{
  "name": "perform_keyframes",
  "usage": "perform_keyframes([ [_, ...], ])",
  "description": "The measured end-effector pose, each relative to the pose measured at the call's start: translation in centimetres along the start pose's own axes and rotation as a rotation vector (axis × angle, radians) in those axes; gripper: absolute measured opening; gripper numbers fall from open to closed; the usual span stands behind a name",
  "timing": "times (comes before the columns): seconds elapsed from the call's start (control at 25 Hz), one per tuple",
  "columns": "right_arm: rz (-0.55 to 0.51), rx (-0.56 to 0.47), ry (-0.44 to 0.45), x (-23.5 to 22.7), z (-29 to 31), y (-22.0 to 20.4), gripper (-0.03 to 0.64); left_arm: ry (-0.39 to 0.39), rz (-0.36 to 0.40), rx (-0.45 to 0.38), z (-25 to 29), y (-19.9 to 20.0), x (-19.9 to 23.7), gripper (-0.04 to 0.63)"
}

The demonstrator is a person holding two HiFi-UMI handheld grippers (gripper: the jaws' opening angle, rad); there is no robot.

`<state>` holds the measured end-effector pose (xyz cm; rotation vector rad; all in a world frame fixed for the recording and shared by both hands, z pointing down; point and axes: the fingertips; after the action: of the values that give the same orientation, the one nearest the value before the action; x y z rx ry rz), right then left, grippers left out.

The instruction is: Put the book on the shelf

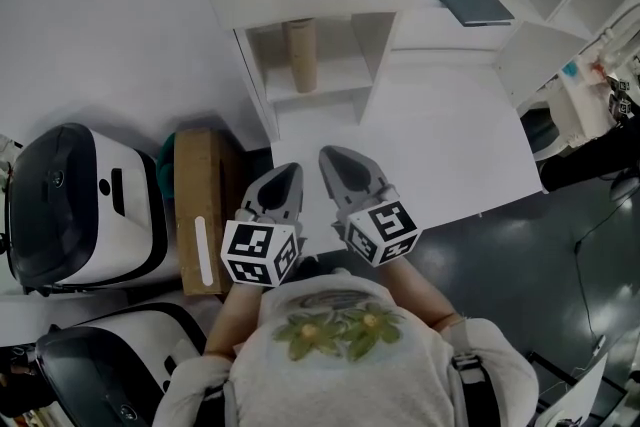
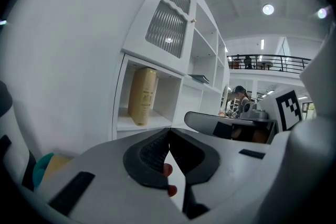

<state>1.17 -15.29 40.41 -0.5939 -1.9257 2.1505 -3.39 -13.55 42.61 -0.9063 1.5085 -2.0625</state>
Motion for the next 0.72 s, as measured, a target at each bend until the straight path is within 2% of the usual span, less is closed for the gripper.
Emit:
perform_keyframes([
  [0.24,-0.059,0.012,-0.003,0.6,-1.2,-0.2,0.031,0.000,0.007,-0.008,-0.7,-0.2,-1.2,0.028],
  [0.72,-0.076,0.039,0.006,1.8,-2.8,-1.2,0.031,-0.004,0.004,-0.010,-1.9,-0.7,-2.3,0.028],
])
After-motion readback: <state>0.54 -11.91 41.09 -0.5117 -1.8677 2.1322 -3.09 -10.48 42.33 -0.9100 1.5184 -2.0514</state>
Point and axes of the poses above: the fingertips, and each gripper's own axes: z forward along the fingers, x to its left, y out of its top, and after that the axes turned 14 degrees about -y, right-handed
